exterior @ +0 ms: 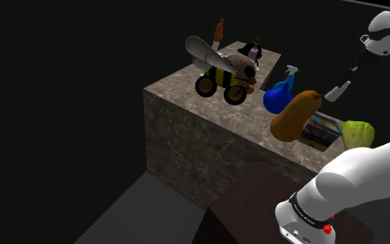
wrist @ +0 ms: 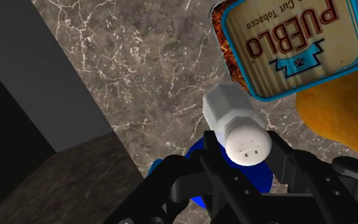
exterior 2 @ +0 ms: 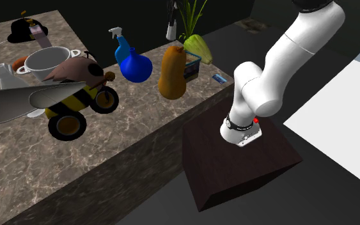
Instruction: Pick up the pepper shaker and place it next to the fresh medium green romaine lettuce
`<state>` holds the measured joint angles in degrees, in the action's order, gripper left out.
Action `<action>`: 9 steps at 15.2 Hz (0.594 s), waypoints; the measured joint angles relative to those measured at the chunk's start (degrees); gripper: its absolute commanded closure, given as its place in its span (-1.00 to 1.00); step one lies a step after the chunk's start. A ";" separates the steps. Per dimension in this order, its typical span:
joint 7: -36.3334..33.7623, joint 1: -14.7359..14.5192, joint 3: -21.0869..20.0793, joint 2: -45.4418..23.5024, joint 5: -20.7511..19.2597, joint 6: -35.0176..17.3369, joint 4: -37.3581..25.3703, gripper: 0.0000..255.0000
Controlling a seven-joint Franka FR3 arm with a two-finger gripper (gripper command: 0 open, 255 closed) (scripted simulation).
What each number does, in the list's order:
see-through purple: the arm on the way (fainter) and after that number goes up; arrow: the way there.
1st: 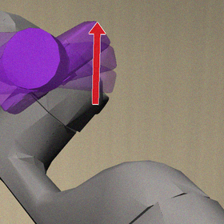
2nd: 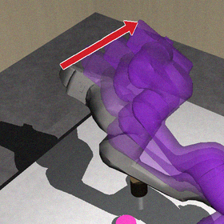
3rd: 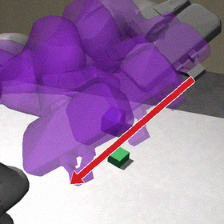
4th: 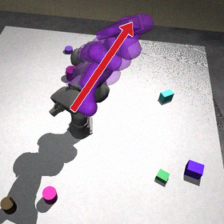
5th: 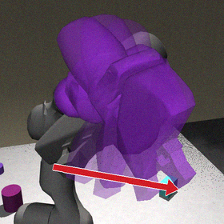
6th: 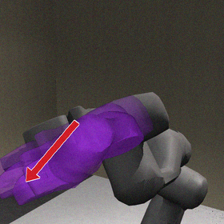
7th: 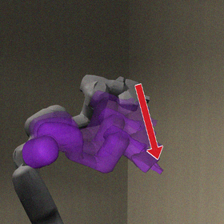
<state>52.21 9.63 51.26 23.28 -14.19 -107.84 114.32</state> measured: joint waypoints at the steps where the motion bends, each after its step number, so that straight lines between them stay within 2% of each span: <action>1: 1.50 -0.38 1.73 -0.96 0.53 -0.68 -0.33 1.00; 5: 10.76 -4.60 12.83 -8.81 6.64 -0.44 -7.33 1.00; 7: 17.34 -8.13 21.32 -15.72 13.28 0.15 -11.18 1.00; 9: 21.40 -9.39 25.39 -19.79 17.73 -0.36 -12.15 1.00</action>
<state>73.61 0.24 76.65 3.49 3.53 -108.19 102.17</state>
